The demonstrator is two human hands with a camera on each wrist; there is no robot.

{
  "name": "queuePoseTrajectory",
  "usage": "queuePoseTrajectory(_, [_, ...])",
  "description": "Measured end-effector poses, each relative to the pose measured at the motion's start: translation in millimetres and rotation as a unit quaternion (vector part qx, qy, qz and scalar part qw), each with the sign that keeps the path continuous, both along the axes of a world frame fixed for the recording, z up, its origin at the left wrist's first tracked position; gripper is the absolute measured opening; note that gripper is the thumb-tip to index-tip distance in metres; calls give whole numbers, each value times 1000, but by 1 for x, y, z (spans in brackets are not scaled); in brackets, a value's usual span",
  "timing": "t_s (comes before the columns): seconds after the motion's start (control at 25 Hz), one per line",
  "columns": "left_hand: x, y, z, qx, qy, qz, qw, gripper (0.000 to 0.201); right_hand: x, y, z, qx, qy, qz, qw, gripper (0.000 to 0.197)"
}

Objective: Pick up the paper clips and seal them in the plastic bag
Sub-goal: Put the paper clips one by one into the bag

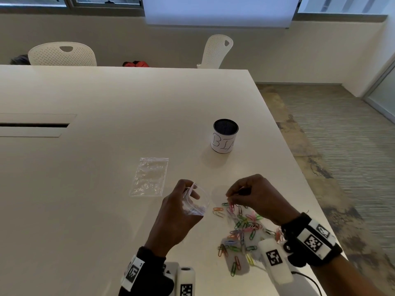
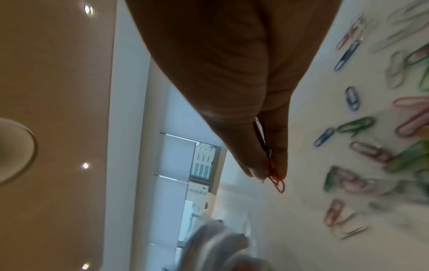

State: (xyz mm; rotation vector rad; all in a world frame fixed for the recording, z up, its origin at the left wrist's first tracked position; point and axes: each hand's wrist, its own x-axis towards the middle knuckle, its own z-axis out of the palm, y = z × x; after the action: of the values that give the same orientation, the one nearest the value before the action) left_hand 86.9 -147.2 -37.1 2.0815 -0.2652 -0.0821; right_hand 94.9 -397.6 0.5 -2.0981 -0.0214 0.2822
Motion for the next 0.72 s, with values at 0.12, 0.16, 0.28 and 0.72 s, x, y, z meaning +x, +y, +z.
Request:
queuePoseTrajectory(0.12, [0, -3, 0, 0, -2, 1, 1000, 52, -6, 16, 23, 89, -42, -17, 995, 11])
queuePoseTrajectory(0.16, [0, -4, 1, -1, -3, 0, 1000, 51, -8, 24, 28, 93, -66, -20, 993, 12])
queuePoseTrajectory(0.28, [-1, -7, 4, 2, -4, -7, 1000, 51, -10, 50, 29, 67, -155, -7, 986, 11])
queuePoseTrajectory(0.72, [-3, -12, 8, -20, 11, -3, 1000, 53, -9, 35, 35, -6, -200, -8, 980, 13])
